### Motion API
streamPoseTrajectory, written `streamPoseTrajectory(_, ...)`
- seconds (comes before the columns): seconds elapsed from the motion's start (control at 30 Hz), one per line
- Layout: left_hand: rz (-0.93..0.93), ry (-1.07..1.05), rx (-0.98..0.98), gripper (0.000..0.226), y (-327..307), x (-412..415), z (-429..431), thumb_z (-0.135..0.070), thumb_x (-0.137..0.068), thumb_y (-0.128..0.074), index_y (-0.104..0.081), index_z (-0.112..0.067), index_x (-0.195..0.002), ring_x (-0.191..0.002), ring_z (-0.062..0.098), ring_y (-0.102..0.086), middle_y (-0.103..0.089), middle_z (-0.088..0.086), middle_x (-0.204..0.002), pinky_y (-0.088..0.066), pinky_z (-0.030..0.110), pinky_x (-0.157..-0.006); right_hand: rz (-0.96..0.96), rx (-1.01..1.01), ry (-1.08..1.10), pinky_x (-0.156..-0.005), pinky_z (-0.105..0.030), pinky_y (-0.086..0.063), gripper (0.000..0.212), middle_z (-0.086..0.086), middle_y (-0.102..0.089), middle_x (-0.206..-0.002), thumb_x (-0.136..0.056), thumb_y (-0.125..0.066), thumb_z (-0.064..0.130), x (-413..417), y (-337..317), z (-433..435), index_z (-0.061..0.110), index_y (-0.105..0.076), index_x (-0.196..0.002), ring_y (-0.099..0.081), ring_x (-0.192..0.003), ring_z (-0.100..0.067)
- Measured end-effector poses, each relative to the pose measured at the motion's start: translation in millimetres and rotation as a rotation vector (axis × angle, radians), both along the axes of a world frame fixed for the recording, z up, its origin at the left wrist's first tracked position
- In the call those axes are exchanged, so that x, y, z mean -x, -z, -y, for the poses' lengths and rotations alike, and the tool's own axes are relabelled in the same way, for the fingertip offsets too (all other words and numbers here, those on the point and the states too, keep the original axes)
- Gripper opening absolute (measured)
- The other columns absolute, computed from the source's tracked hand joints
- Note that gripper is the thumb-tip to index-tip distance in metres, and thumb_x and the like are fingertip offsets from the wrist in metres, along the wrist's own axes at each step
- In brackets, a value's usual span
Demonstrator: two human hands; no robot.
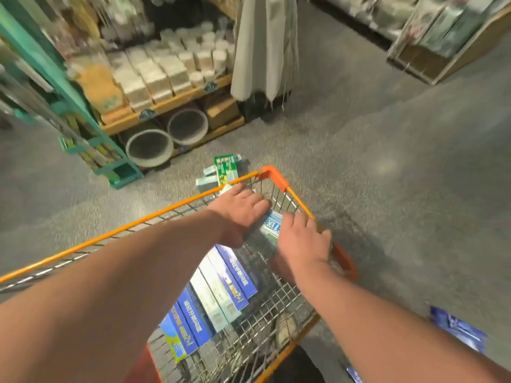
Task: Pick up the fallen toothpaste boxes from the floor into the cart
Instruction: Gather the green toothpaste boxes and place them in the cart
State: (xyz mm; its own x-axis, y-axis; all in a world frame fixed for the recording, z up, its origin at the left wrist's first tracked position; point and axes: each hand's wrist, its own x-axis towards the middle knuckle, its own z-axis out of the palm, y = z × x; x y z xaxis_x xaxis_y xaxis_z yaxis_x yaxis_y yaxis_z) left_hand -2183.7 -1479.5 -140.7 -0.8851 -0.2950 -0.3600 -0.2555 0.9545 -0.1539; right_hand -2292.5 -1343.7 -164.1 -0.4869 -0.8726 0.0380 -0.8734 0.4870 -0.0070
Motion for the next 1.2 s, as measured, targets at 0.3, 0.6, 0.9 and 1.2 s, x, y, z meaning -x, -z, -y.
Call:
streamPoseTrajectory(0.3, -0.052, 0.144, -0.085, 0.04, 164, 34, 28, -0.03, -0.095, -0.055, -0.048, -0.016, -0.132, -0.115, 0.028, -0.055, -0.058, 0.004, -0.119, -0.03, 0.05, -0.116, 0.114, -0.232, 0.141, -0.053, -0.032, -0.041, 0.065, -0.001, -0.056, -0.078, -0.049, -0.086, 0.049, 10, 166, 11, 0.02, -0.046, -0.09, -0.057, -0.064, -0.022)
streamPoseTrajectory(0.6, 0.204, 0.23, -0.09, 0.062, 243, 27, 48, -0.035, -0.093, -0.053, -0.027, -0.027, -0.149, -0.136, 0.025, -0.038, -0.044, -0.006, -0.139, -0.016, 0.051, -0.124, 0.211, -0.361, 0.265, -0.078, -0.045, -0.048, 0.092, -0.009, -0.053, -0.121, -0.069, -0.078, 0.067, -33, 233, 19, 0.013, -0.036, -0.131, -0.055, -0.107, -0.026)
streamPoseTrajectory(0.9, 0.192, 0.246, -0.083, 0.083, 259, 10, 56, -0.035, -0.086, -0.069, -0.018, -0.033, -0.15, -0.14, 0.026, -0.03, -0.038, -0.007, -0.139, -0.013, 0.05, -0.125, 0.293, -0.303, 0.21, -0.088, -0.048, -0.044, 0.106, -0.013, -0.049, -0.131, -0.067, -0.06, 0.085, -37, 238, 15, 0.009, -0.035, -0.137, -0.051, -0.117, -0.031)
streamPoseTrajectory(1.2, 0.25, 0.063, -0.306, 0.099, 232, 7, 52, -0.049, -0.084, -0.067, -0.005, -0.039, -0.161, -0.157, 0.021, 0.005, -0.01, -0.014, -0.169, 0.009, 0.049, -0.125, 0.383, -0.389, 0.123, -0.088, -0.045, -0.044, 0.086, -0.012, -0.058, -0.123, -0.083, -0.043, 0.08, -30, 223, 18, 0.009, -0.042, -0.133, -0.056, -0.111, -0.03)
